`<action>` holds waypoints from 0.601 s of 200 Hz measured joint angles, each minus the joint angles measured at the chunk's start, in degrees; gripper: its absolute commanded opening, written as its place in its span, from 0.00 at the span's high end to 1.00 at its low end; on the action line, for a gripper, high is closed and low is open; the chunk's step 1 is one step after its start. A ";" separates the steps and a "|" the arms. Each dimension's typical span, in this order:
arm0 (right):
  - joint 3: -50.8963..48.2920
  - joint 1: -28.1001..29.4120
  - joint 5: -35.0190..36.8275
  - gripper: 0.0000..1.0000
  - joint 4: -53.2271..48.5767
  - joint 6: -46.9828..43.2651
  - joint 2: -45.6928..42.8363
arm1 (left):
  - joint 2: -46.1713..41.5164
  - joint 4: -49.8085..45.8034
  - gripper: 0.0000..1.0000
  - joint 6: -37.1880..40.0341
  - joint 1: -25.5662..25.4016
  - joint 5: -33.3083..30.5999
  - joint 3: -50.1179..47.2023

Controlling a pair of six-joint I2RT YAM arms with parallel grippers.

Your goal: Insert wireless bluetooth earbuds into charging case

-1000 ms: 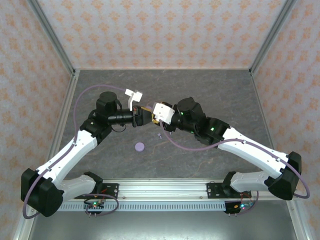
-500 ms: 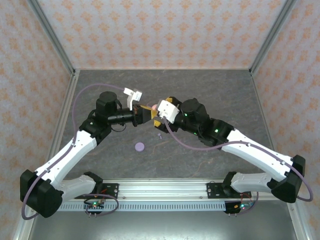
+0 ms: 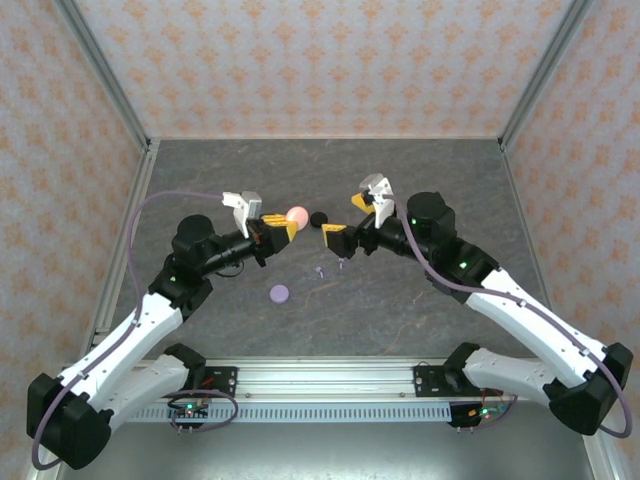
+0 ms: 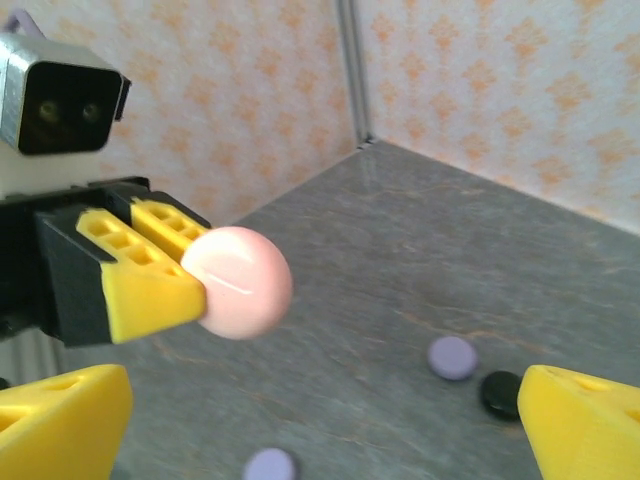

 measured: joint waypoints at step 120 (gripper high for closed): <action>4.68 0.04 -3.61 0.01 2.34 7.43 8.13 | -0.72 2.12 1.00 3.85 -2.69 0.13 -0.28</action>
